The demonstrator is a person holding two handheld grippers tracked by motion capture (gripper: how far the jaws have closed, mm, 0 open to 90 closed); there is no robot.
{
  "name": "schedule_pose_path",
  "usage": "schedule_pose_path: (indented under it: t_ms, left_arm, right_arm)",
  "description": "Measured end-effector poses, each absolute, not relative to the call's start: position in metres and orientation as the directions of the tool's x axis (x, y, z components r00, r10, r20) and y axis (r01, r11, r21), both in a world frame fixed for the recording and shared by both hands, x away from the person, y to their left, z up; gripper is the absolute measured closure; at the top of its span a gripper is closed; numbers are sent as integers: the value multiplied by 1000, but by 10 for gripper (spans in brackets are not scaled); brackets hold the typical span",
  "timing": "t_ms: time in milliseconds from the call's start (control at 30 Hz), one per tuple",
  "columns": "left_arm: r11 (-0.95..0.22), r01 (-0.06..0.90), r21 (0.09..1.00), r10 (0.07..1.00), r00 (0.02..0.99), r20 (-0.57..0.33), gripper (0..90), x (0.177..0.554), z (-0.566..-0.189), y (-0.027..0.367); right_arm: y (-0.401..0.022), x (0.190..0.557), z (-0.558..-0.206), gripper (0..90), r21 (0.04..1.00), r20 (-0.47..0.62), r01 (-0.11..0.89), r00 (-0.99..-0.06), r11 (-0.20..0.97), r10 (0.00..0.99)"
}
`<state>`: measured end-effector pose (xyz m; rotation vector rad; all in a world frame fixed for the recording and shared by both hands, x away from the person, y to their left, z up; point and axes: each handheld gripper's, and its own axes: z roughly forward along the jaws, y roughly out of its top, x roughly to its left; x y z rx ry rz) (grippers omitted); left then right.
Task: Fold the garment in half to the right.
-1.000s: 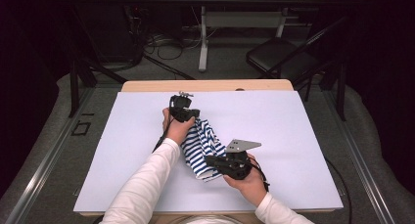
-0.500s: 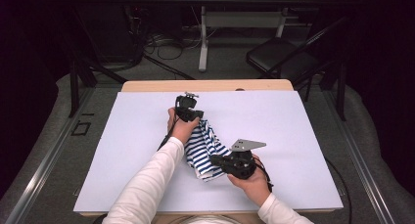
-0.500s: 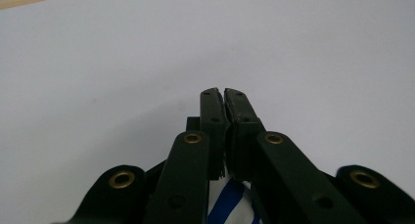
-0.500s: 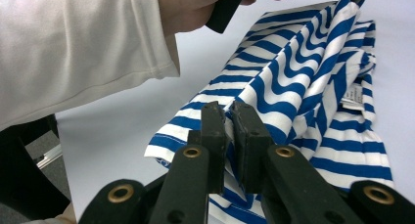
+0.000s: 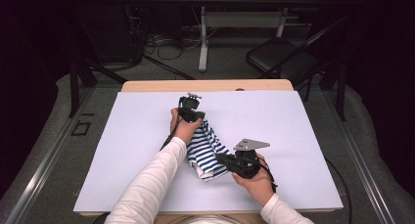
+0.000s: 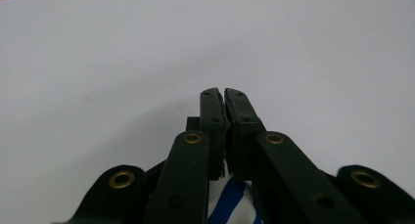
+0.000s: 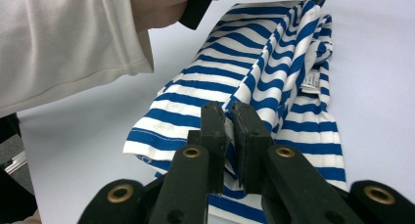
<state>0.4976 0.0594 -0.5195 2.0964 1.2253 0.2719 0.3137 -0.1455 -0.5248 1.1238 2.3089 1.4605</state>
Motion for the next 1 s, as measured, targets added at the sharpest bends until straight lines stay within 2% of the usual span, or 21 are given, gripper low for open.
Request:
schedule_pose_path:
  t_ms: [367,467,733,1000]
  left_arm:
    - [-324,690,648,834,532,-150,863,499,-524,57]
    - [-320,680,660,834,533,-145,823,498,-522,58]
    - [-280,667,690,837,522,-165,599,494,-510,66]
    - [-254,672,696,842,508,-183,521,491,-504,87]
  right_arm:
    - [-150,315,-529,839,830,230,510,-683,227,693]
    - [-151,316,-530,839,827,229,513,-681,229,696]
    - [-153,318,-532,838,823,234,522,-670,223,705]
    - [-155,318,-534,837,820,231,527,-661,223,714]
